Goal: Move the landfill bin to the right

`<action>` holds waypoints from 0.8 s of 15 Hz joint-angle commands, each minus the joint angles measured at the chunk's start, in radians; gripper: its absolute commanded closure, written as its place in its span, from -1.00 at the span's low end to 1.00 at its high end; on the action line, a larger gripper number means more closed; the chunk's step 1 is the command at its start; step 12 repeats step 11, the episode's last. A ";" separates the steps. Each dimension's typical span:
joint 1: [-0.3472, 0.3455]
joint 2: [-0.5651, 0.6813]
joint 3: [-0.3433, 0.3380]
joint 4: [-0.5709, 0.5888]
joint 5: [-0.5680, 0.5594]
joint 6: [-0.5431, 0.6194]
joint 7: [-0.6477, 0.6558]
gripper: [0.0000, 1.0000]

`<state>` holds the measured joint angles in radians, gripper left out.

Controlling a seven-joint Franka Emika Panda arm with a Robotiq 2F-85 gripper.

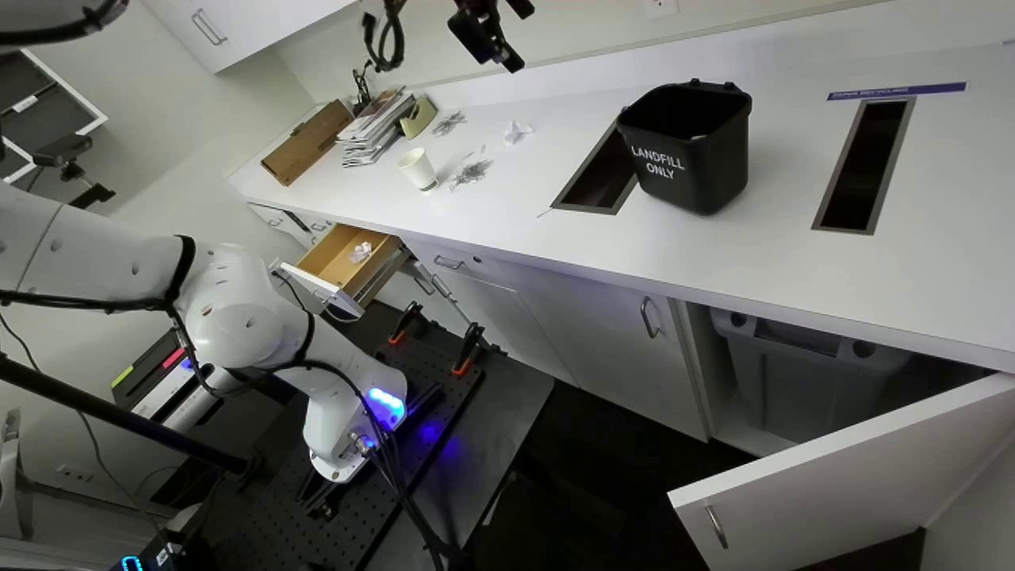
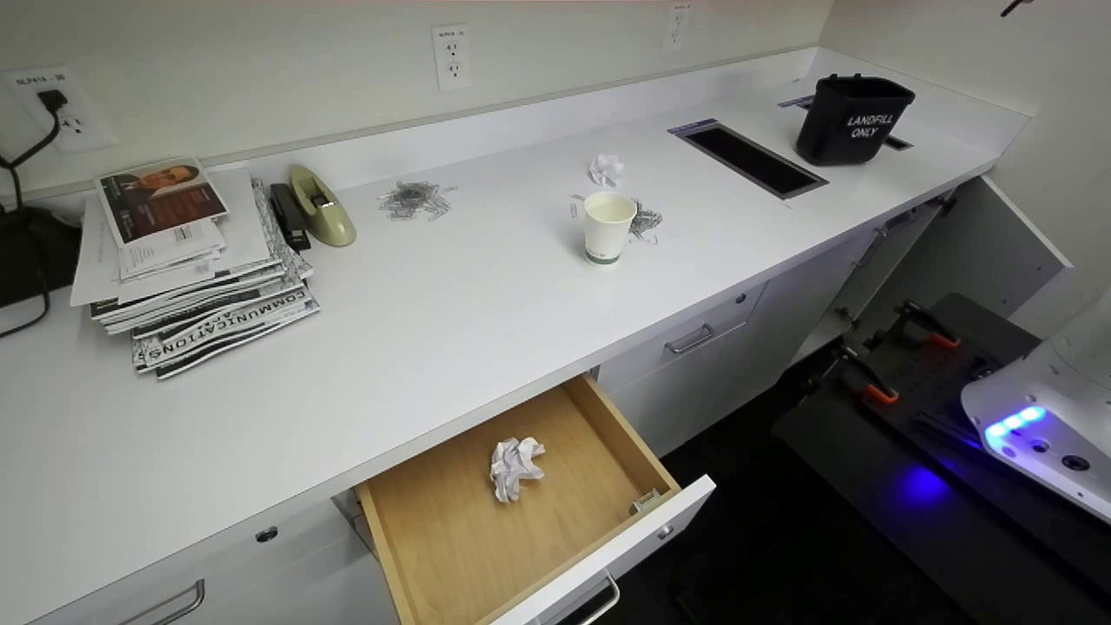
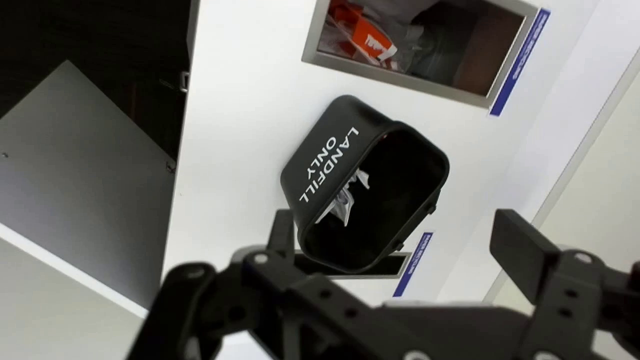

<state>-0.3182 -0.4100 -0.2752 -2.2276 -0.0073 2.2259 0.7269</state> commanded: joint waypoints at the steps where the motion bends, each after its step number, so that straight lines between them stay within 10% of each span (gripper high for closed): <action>1: -0.007 -0.133 0.033 -0.051 0.025 -0.107 -0.123 -1.00; 12: -0.032 -0.190 0.073 -0.049 0.024 -0.178 -0.189 -1.00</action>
